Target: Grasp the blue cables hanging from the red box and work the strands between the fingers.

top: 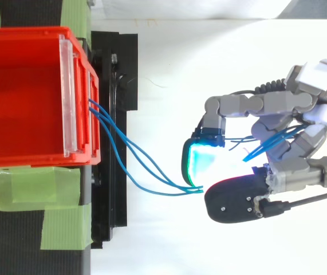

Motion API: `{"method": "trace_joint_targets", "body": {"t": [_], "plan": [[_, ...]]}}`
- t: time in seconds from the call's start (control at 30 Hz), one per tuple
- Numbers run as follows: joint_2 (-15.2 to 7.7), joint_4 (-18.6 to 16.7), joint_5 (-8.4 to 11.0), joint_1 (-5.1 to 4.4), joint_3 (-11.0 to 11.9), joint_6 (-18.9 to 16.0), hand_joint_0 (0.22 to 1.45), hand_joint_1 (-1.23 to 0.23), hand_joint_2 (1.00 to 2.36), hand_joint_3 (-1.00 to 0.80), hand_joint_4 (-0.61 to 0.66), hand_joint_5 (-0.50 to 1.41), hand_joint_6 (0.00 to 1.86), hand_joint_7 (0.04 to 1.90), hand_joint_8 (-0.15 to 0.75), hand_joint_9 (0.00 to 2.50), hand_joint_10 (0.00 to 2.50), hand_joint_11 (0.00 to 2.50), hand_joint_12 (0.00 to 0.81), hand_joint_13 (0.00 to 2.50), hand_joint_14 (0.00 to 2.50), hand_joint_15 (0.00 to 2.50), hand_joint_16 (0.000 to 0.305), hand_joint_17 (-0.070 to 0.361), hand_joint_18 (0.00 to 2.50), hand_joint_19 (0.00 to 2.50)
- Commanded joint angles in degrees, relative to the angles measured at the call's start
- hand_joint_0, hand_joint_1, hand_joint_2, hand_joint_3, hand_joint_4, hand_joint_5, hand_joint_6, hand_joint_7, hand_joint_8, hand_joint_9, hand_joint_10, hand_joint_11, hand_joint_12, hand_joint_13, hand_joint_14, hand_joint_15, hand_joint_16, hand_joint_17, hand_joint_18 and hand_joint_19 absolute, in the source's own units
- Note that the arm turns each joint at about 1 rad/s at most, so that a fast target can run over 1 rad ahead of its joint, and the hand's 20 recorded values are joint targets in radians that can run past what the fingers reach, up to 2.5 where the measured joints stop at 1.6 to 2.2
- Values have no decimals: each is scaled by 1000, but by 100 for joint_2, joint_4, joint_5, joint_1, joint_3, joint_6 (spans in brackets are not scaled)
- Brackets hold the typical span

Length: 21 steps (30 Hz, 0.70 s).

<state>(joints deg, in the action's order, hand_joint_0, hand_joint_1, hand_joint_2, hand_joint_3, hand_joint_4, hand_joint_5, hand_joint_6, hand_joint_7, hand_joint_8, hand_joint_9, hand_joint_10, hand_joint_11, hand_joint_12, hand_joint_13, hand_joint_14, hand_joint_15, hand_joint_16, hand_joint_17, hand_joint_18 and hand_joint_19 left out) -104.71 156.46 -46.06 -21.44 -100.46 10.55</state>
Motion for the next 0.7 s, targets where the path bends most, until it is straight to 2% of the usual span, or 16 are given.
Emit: {"method": "trace_joint_targets", "body": {"t": [0.0,0.67], "plan": [[-6,8,1,0,0,0,838,-751,1026,-309,120,531,59,1615,548,1372,2500,2500,622,1800,2500,1605,222,167,2419,660],[-6,8,-8,0,0,0,838,-747,1025,-314,121,518,84,1608,548,1372,2500,2500,622,1800,2500,1605,222,167,2419,660]]}}
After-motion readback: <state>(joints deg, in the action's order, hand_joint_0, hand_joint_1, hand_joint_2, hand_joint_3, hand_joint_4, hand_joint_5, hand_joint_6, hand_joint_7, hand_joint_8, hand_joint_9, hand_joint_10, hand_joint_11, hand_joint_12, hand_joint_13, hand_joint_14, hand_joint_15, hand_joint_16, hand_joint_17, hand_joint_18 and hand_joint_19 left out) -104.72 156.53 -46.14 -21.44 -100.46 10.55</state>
